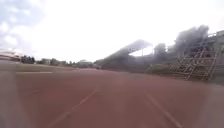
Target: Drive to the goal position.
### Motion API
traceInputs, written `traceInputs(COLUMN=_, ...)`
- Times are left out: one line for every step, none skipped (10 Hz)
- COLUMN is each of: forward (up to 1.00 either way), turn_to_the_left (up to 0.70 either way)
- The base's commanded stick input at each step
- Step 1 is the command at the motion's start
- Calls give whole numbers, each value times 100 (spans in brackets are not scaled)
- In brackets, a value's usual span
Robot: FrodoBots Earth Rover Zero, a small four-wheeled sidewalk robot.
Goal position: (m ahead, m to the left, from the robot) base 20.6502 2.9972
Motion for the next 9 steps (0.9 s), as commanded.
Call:
traceInputs(forward=70, turn_to_the_left=0)
traceInputs(forward=70, turn_to_the_left=0)
traceInputs(forward=70, turn_to_the_left=0)
traceInputs(forward=70, turn_to_the_left=0)
traceInputs(forward=70, turn_to_the_left=0)
traceInputs(forward=70, turn_to_the_left=0)
traceInputs(forward=70, turn_to_the_left=0)
traceInputs(forward=70, turn_to_the_left=0)
traceInputs(forward=70, turn_to_the_left=0)
